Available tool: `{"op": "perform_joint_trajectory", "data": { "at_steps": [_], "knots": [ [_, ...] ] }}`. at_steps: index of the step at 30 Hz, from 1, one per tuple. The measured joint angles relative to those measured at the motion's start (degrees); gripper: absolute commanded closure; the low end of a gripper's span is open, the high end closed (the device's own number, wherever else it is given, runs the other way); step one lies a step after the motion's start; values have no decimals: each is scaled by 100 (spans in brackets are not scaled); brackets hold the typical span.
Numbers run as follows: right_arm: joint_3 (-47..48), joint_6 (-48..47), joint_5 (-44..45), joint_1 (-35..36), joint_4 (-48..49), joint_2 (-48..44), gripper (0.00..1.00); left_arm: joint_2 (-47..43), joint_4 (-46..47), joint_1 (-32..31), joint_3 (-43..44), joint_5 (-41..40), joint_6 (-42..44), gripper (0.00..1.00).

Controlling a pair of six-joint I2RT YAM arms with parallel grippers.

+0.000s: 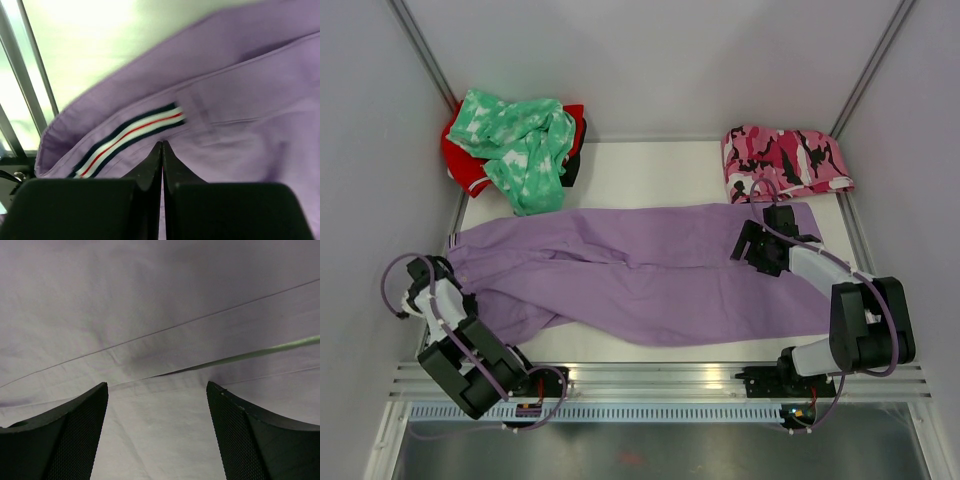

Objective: Fold and stack the trousers
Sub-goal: Flatten the trousers out

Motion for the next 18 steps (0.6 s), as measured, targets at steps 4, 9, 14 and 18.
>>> {"op": "perform_joint_trajectory", "data": {
  "at_steps": [4, 9, 14, 18],
  "knots": [
    [-24, 9, 122, 0, 9, 2, 14, 96, -107, -109, 1097, -442, 372, 98],
    [-48, 59, 136, 0, 4, 48, 13, 61, 291, -564, 1725, -1198, 833, 98],
    [-48, 44, 208, 0, -74, 52, 11, -201, 170, -894, 1410, -1502, 1082, 9],
    [-42, 39, 125, 0, -68, 87, 11, -468, -271, -1154, 1388, -1534, 745, 0]
  ]
}}
